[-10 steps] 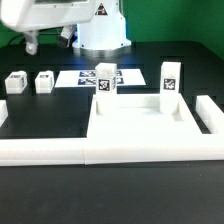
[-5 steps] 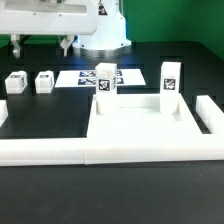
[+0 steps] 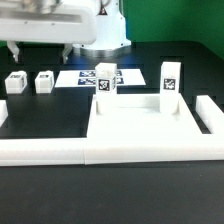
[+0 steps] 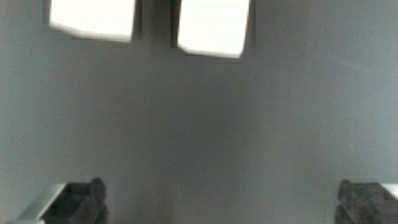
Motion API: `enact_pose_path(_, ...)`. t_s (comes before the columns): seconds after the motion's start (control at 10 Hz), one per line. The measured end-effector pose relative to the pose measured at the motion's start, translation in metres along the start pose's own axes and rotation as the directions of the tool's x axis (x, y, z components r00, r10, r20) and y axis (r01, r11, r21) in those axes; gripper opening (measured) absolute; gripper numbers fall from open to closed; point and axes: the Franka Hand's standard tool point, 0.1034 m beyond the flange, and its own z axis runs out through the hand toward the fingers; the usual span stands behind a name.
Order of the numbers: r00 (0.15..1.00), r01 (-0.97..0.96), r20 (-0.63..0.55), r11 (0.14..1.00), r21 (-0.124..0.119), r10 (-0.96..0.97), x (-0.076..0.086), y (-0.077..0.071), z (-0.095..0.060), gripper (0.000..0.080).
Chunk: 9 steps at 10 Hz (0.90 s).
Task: Assemble square table
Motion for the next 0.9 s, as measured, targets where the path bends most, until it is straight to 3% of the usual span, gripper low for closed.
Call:
enact_pose_path(0.2,0.999,0.0,0.042,1.0,0.011,0.0,-0.005,0.007,0.013,0.0649)
enact_pose_path(0.6,0.999,0.015,0.051,1.0,0.015,-0.016,-0.005,0.003,0.015,0.0649)
enact_pose_path(0.9,0.973,-0.012,0.231,0.999,0.048,0.001,-0.017,0.0,0.035,0.0649)
